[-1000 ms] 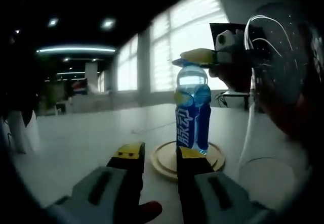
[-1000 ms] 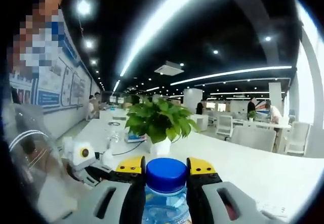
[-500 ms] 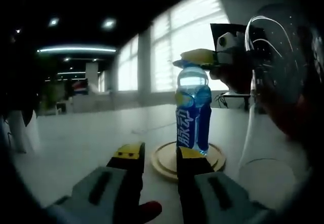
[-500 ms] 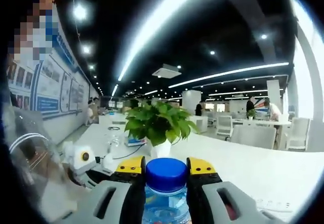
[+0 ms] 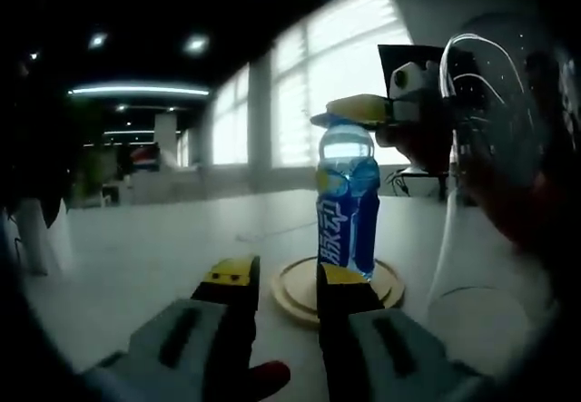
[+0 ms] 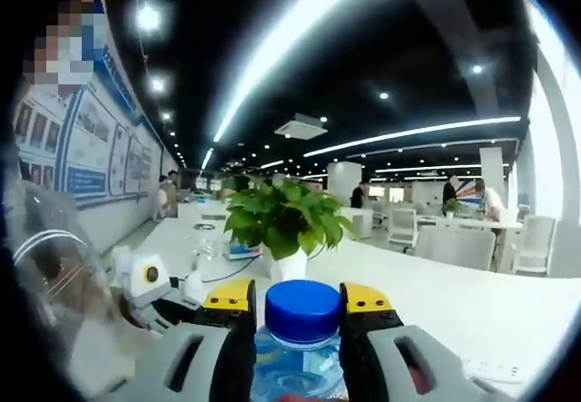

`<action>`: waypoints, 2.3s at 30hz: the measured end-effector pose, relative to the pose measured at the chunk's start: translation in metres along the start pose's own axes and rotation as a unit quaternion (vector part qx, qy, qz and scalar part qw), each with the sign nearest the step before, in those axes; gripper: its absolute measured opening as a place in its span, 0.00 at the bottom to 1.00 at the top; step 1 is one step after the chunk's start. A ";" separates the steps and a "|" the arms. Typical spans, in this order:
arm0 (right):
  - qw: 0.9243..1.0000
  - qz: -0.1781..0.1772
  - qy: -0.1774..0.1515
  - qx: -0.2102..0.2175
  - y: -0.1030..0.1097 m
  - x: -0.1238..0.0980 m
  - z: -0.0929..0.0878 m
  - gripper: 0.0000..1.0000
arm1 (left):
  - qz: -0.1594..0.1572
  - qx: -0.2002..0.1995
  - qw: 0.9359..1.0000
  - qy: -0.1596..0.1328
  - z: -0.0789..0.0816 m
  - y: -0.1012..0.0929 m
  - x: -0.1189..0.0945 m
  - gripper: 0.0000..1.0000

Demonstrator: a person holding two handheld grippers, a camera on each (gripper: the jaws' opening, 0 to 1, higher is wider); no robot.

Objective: Open the cover put in the Mizone put the cover back on

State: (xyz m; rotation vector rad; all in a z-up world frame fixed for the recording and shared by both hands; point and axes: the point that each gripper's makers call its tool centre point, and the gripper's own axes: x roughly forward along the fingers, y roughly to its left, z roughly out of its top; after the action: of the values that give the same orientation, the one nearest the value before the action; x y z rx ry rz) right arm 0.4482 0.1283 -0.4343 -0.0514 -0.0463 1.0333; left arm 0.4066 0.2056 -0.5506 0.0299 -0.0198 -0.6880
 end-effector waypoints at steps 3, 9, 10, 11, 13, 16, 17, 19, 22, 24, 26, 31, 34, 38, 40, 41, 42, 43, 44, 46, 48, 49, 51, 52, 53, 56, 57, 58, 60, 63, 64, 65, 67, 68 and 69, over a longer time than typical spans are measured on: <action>1.000 0.002 0.002 0.007 -0.001 0.000 -0.001 0.29 | -0.001 0.001 1.000 0.001 -0.001 0.000 0.000 0.19; 1.000 0.005 0.018 -0.007 0.000 -0.002 -0.006 0.30 | 0.001 0.001 1.000 0.000 0.000 0.000 0.000 0.19; 1.000 0.005 0.018 -0.008 0.000 -0.003 -0.005 0.30 | 0.001 0.001 1.000 0.000 0.000 0.001 0.000 0.19; 1.000 0.005 0.018 -0.008 0.000 -0.004 -0.004 0.30 | 0.002 0.001 1.000 -0.001 0.001 0.001 0.000 0.19; 1.000 0.005 0.021 -0.017 0.000 -0.007 -0.003 0.30 | 0.000 0.003 1.000 -0.002 0.002 -0.001 -0.001 0.19; 0.999 0.000 0.030 -0.033 0.000 -0.012 -0.004 0.31 | 0.000 0.005 1.000 -0.003 0.003 -0.001 -0.001 0.19; 0.999 -0.001 0.031 -0.034 0.000 -0.014 -0.004 0.31 | 0.001 0.004 1.000 -0.005 0.003 -0.001 -0.001 0.19; 0.999 -0.002 0.030 -0.031 -0.001 -0.018 -0.003 0.31 | 0.001 0.004 1.000 -0.006 0.004 -0.001 -0.002 0.19; 0.999 -0.004 0.028 -0.027 -0.002 -0.023 -0.004 0.31 | 0.001 0.004 1.000 -0.007 0.005 -0.001 -0.002 0.19; 0.999 -0.002 0.029 -0.024 -0.001 -0.025 -0.004 0.31 | -0.002 0.003 1.000 -0.009 0.006 -0.003 -0.001 0.19; 0.999 -0.004 0.028 -0.021 0.000 -0.029 -0.005 0.31 | -0.004 0.005 1.000 -0.008 0.005 -0.005 -0.001 0.19; 0.999 -0.004 0.021 -0.026 0.004 -0.034 -0.001 0.30 | -0.005 0.001 1.000 -0.012 0.007 -0.005 -0.001 0.19; 0.999 -0.012 0.016 -0.027 0.005 -0.038 0.004 0.30 | -0.006 -0.005 1.000 -0.015 0.009 -0.006 -0.001 0.19; 0.999 -0.027 0.008 -0.026 0.003 -0.050 0.003 0.30 | -0.012 -0.015 1.000 -0.023 0.013 -0.009 -0.003 0.19; 0.999 -0.035 -0.001 -0.022 0.002 -0.057 0.003 0.30 | -0.013 -0.014 0.999 -0.026 0.017 -0.008 -0.003 0.19; 0.999 -0.037 -0.003 -0.021 0.002 -0.060 0.002 0.30 | -0.013 -0.015 0.999 -0.028 0.018 -0.009 -0.004 0.19; 0.999 -0.039 -0.006 -0.020 0.002 -0.064 0.002 0.29 | -0.013 -0.016 0.999 -0.030 0.019 -0.009 -0.004 0.19; 0.999 -0.046 -0.012 -0.018 0.001 -0.068 0.002 0.29 | -0.014 -0.018 0.999 -0.031 0.020 -0.009 -0.005 0.19; 0.998 -0.055 -0.020 -0.014 -0.002 -0.073 0.003 0.28 | -0.015 -0.019 0.999 -0.033 0.022 -0.009 -0.005 0.19; 0.998 -0.062 -0.024 -0.002 -0.004 -0.084 0.001 0.28 | -0.020 -0.035 0.998 -0.043 0.027 -0.010 -0.007 0.19; 0.997 -0.067 -0.031 0.008 -0.006 -0.094 -0.001 0.28 | -0.029 -0.053 0.997 -0.055 0.033 -0.012 -0.010 0.19; 0.997 -0.069 -0.031 0.012 -0.006 -0.098 -0.003 0.28 | -0.029 -0.053 0.997 -0.056 0.032 -0.011 -0.011 0.19; 0.997 -0.074 -0.028 0.017 -0.008 -0.106 -0.008 0.28 | -0.031 -0.050 0.997 -0.058 0.034 -0.012 -0.011 0.19; 0.996 -0.077 -0.026 0.019 -0.008 -0.110 -0.012 0.28 | -0.032 -0.048 0.997 -0.058 0.034 -0.012 -0.011 0.19; 0.996 -0.080 -0.025 0.021 -0.009 -0.112 -0.014 0.28 | -0.032 -0.047 0.997 -0.058 0.034 -0.012 -0.010 0.19; 0.995 -0.087 -0.027 0.030 -0.009 -0.124 -0.021 0.28 | -0.034 -0.043 0.997 -0.058 0.034 -0.013 -0.010 0.19; 0.995 -0.095 -0.028 0.026 -0.010 -0.130 -0.022 0.28 | -0.034 -0.040 0.997 -0.057 0.034 -0.014 -0.010 0.19; 0.994 -0.102 -0.029 0.023 -0.011 -0.134 -0.023 0.28 | -0.035 -0.040 0.997 -0.057 0.034 -0.014 -0.010 0.19; 0.993 -0.110 -0.030 0.020 -0.010 -0.143 -0.026 0.28 | -0.039 -0.050 0.996 -0.063 0.036 -0.016 -0.010 0.19; 0.992 -0.124 -0.034 0.017 -0.010 -0.155 -0.030 0.27 | -0.039 -0.047 0.996 -0.061 0.035 -0.016 -0.010 0.19; 0.991 -0.125 -0.034 0.017 -0.008 -0.158 -0.032 0.27 | -0.039 -0.044 0.996 -0.060 0.035 -0.017 -0.010 0.19; 0.992 -0.124 -0.033 0.015 -0.007 -0.161 -0.034 0.27 | -0.039 -0.043 0.997 -0.060 0.035 -0.017 -0.010 0.19; 0.992 -0.124 -0.028 0.009 -0.004 -0.166 -0.039 0.27 | -0.037 -0.041 0.997 -0.061 0.035 -0.016 -0.010 0.19; 0.992 -0.125 -0.027 0.004 -0.004 -0.169 -0.042 0.27 | -0.037 -0.042 0.996 -0.063 0.036 -0.016 -0.011 0.19; 0.991 -0.132 -0.028 -0.004 -0.005 -0.173 -0.044 0.27 | -0.038 -0.043 0.996 -0.066 0.038 -0.015 -0.011 0.19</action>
State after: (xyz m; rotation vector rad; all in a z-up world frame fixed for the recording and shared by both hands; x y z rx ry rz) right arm 0.3666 -0.0233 -0.4803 -0.0224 -0.1050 0.7693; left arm 0.3873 0.2002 -0.5134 -0.0983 -0.1156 -0.7646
